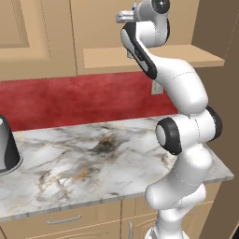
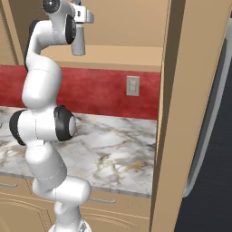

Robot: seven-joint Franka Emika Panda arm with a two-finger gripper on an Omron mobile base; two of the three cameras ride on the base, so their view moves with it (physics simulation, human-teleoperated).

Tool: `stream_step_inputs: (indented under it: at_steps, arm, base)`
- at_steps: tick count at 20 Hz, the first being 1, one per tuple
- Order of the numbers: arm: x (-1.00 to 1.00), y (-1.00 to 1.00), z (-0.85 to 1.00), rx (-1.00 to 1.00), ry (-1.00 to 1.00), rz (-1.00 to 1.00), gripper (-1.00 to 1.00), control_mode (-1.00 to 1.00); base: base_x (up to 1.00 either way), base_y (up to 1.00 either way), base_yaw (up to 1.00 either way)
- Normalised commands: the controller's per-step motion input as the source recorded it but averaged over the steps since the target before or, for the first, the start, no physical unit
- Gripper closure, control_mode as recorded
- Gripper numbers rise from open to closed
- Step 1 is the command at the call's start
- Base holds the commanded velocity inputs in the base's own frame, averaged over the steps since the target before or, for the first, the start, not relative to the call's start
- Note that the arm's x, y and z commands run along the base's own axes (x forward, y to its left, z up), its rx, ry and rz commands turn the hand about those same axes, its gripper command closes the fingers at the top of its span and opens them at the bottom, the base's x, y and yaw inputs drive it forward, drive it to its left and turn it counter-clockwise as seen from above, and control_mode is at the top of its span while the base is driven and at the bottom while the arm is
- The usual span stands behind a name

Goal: Move the cutting board and knife to the sink. Then move spray from the cabinet to the counter.

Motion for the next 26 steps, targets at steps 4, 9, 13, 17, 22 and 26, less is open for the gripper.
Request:
stream_step_inputs:
  at_steps: [4,9,13,17,22,26]
  arm:
    - [0.00,0.00,0.00,0.00,0.00,0.00,1.00,-1.00]
    - [-0.08,0.00,0.01,0.00,-0.08,0.00,1.00,-1.00]
    - [-0.20,0.00,0.00,0.00,-0.06,0.00,1.00,-1.00]
    - [-0.27,0.00,0.00,0.00,-0.07,0.00,1.00,-1.00]
    - [-0.15,0.00,0.00,0.00,-0.04,0.00,1.00,-1.00]
    - [0.00,0.00,0.00,0.00,0.00,0.00,1.00,-1.00]
  base:
    - [0.00,0.00,0.00]
    - [0.00,0.00,0.00]
    - [0.00,0.00,0.00]
    - [0.00,0.00,0.00]
    - [0.00,0.00,0.00]
    - [0.00,0.00,0.00]
